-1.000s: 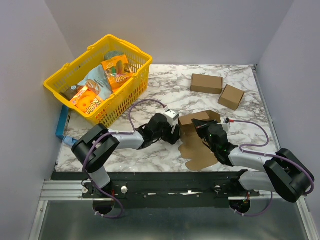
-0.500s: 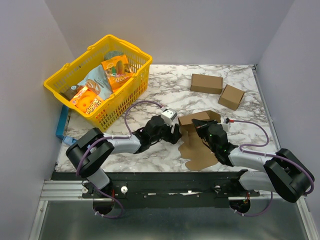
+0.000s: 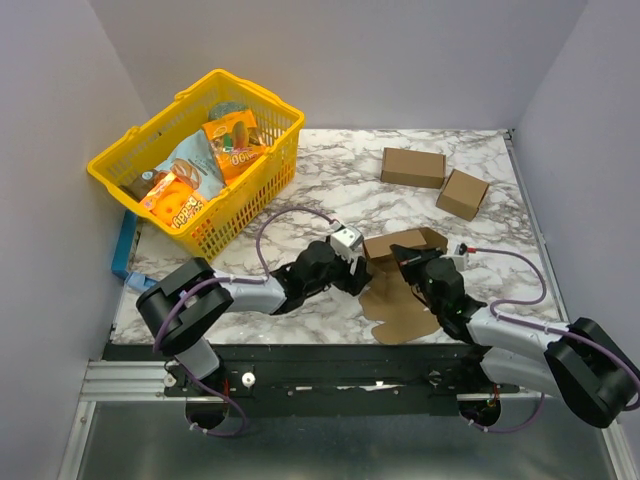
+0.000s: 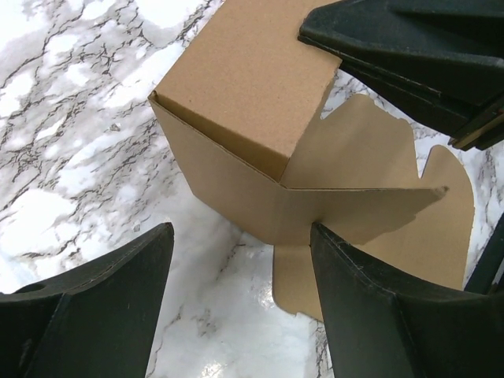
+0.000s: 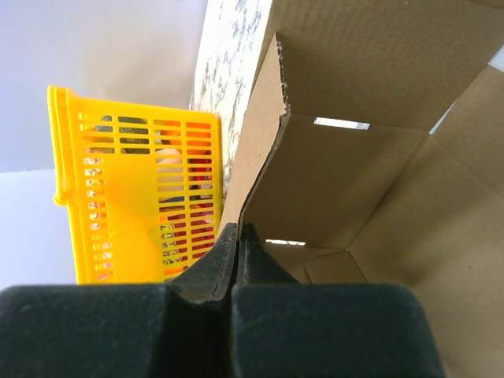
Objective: Fold the paper box
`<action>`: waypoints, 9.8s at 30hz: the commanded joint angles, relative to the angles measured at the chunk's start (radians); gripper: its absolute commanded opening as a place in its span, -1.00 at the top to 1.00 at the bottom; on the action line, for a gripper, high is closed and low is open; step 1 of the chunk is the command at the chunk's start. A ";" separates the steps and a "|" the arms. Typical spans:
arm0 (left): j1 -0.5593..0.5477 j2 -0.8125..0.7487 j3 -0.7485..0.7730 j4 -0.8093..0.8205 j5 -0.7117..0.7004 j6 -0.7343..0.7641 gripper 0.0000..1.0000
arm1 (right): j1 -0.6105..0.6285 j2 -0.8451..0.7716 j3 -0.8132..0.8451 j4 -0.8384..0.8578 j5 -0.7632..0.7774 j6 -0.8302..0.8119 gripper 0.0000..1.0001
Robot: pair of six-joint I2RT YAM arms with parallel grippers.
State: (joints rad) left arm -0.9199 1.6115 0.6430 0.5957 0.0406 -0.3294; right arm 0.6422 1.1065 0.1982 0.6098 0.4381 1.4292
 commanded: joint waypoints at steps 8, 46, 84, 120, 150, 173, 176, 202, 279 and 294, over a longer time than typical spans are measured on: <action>-0.096 0.080 -0.005 0.085 -0.177 0.059 -0.57 | 0.005 -0.066 -0.095 -0.133 0.062 -0.055 0.91; -0.198 0.226 0.113 0.069 -0.607 -0.025 -0.55 | 0.005 -0.120 -0.102 -0.186 0.068 -0.084 0.91; -0.208 0.337 0.260 0.029 -0.803 -0.052 -0.13 | 0.005 -0.126 -0.071 -0.268 0.051 -0.062 0.91; -0.205 0.334 0.146 0.158 -1.115 0.075 0.76 | 0.005 -0.192 0.012 -0.436 0.067 -0.068 0.90; -0.042 -0.134 -0.057 -0.243 -0.614 0.095 -0.76 | 0.004 -0.475 0.254 -0.680 -0.110 -0.845 -0.96; 0.311 -0.381 0.173 -0.703 0.030 -0.210 -0.88 | -0.001 -0.048 0.632 -0.866 -0.461 -0.826 -0.62; 0.346 -0.320 0.214 -0.714 0.115 -0.229 -0.85 | -0.001 0.004 0.659 -0.893 -0.446 -0.832 -0.62; 0.372 -0.097 0.356 -0.801 0.177 -0.097 -0.29 | 0.001 0.288 0.768 -0.910 -0.325 -0.845 -0.64; 0.372 -0.033 0.342 -0.778 0.222 -0.043 0.25 | -0.002 0.187 0.781 -1.030 -0.228 -1.176 -0.75; 0.372 -0.035 0.342 -0.775 0.226 -0.020 0.26 | -0.082 0.328 0.761 -1.062 -0.075 -1.316 -0.12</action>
State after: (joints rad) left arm -0.5465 1.5509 0.9997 -0.1394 0.2710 -0.3882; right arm 0.5774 1.3914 0.9600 -0.4259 0.3111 0.1696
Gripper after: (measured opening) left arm 0.372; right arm 0.608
